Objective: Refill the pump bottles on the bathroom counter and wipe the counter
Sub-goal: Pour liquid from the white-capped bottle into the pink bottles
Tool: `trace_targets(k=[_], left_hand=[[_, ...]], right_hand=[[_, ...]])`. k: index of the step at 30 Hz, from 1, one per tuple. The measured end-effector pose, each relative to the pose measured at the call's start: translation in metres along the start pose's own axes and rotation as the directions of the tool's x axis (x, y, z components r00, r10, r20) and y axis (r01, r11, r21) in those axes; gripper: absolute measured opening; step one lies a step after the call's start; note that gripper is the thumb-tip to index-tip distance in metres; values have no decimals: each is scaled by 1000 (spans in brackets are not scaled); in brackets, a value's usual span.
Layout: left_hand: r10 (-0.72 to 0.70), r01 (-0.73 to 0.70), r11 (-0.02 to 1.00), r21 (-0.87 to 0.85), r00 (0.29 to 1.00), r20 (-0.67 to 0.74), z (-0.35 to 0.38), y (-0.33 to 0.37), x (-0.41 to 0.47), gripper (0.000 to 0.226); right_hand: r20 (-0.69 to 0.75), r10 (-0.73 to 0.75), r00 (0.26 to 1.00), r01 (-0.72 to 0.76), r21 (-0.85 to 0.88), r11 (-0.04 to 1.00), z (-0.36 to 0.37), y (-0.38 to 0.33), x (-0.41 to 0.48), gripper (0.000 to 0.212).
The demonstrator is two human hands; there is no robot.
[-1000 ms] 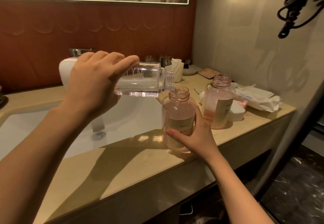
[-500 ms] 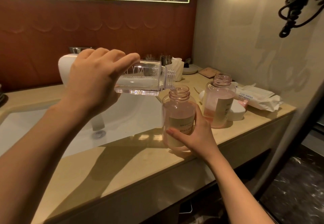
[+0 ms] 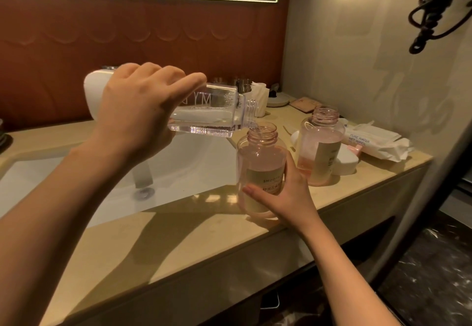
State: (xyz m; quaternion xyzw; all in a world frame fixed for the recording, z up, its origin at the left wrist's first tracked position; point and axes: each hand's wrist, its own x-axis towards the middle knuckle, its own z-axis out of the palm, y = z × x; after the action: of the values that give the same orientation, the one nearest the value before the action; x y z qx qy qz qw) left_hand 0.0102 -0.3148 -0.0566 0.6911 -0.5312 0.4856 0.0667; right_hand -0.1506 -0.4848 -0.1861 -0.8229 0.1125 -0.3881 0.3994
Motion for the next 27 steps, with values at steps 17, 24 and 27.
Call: trace_targets(k=[17,24,27], left_hand=[[17,-17,1000,12,1000,-1,-2,-2,2,70],[31,-31,999,12,999,5,-4,-2,3,68],[36,-36,999,15,999,13,-5,-2,4,68]], right_hand=[[0,25,1000,-25,-7,1000,1,1,0,91],[-2,23,1000,-23,-8,1000,1,1,0,92],[-3,17,1000,-17,-11,1000,1,1,0,91]])
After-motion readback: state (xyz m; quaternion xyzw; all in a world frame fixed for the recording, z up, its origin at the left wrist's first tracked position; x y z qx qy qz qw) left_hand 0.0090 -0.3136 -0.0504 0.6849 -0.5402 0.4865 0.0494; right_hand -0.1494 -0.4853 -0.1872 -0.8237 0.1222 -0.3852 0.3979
